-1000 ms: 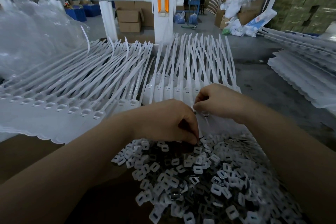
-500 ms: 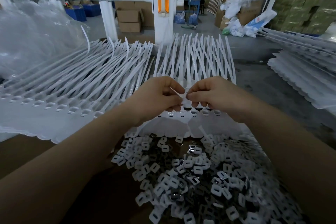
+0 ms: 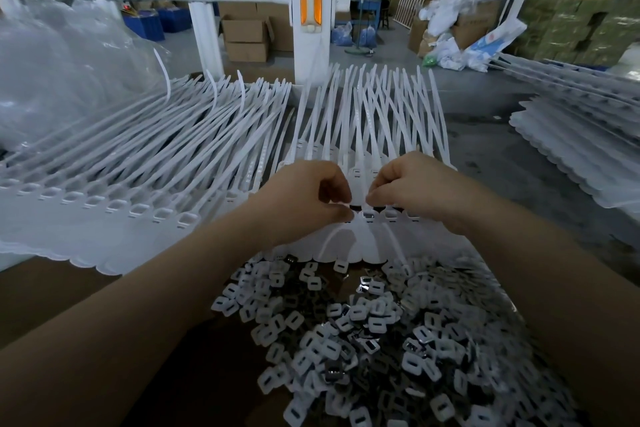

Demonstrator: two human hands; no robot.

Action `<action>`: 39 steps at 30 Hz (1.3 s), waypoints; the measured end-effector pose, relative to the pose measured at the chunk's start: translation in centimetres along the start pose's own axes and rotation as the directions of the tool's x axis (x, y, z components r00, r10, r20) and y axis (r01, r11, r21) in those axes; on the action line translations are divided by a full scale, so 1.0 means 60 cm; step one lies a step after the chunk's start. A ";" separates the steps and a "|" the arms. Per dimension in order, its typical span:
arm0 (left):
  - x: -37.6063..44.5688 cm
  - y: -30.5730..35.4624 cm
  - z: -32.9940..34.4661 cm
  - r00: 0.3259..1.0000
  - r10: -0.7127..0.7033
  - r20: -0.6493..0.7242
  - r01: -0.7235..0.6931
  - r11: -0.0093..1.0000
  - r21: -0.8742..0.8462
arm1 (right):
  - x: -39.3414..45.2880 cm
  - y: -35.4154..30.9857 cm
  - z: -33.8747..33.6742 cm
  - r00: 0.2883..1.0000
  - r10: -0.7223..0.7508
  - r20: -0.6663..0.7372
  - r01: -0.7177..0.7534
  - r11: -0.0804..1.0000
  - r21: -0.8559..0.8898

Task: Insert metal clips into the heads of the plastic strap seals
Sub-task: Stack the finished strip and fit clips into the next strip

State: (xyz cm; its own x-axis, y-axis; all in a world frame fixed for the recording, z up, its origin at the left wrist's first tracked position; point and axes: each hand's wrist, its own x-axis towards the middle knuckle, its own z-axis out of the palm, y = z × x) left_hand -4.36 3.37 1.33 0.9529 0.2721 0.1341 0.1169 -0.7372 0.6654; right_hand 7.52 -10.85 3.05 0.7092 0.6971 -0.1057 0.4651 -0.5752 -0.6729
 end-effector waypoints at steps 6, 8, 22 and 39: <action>0.002 -0.004 0.006 0.998 0.023 0.053 -0.030 0.989 0.148 | 0.002 0.004 0.001 0.998 0.056 0.043 -0.054 0.997 -0.059; 0.003 -0.005 0.006 0.998 0.033 0.061 -0.042 0.985 0.167 | 0.002 0.003 0.002 0.997 0.060 0.047 -0.057 0.996 -0.064; 0.004 -0.012 0.001 0.987 0.125 0.105 -0.148 0.957 0.249 | 0.001 0.002 0.008 0.997 0.047 0.065 -0.040 0.995 -0.097; 0.006 -0.012 0.002 0.869 0.399 0.293 -0.489 0.601 0.632 | 0.017 0.011 0.012 0.997 0.075 0.003 -0.075 0.997 -0.028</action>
State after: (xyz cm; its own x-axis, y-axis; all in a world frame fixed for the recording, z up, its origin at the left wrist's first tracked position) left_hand -4.04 3.92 0.83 0.9566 -0.2390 0.1670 -0.2190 -0.9671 -0.1296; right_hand 8.17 -10.23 1.99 0.7406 0.6531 -0.1583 0.4252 -0.6378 -0.6422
